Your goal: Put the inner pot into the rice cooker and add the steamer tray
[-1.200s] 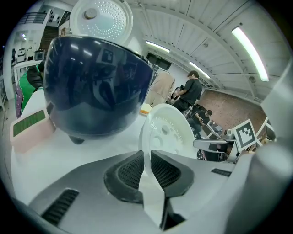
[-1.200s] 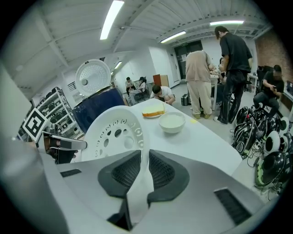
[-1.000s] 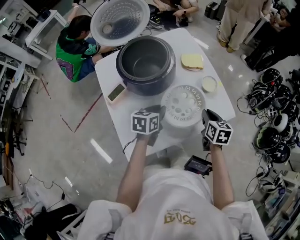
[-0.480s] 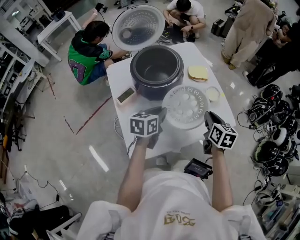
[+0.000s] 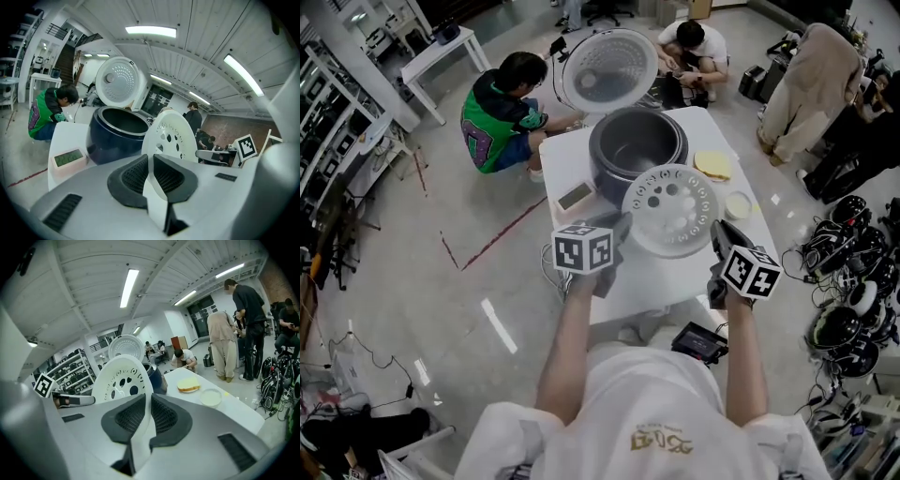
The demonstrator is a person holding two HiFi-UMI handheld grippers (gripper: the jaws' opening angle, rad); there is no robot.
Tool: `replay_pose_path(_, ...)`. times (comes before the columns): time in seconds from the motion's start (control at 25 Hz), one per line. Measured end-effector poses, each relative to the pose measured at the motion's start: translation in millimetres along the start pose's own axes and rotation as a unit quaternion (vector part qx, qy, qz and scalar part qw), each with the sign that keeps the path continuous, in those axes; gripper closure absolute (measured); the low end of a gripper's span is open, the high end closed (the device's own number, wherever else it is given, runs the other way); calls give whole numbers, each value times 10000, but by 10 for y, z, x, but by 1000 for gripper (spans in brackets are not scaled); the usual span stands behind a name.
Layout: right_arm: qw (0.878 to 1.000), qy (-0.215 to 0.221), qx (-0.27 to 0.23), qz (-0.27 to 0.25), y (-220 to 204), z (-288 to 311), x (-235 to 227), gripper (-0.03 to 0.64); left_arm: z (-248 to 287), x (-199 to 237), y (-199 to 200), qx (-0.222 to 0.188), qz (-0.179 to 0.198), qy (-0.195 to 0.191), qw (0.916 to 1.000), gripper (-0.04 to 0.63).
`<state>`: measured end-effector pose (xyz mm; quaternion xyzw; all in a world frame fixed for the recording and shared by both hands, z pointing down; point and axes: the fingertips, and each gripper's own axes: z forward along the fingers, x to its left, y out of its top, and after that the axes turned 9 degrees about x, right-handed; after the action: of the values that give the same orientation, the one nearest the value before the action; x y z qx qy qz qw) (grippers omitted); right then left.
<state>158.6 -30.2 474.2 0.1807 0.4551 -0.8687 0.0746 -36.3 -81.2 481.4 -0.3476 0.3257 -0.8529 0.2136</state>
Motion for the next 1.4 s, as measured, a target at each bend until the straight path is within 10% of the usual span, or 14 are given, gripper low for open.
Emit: replay_pose_path(1.4, 9920, 1131, -86, -555, 1325, 891, 489, 572, -74, 636, 1115, -802, -697, 380, 9936, 543)
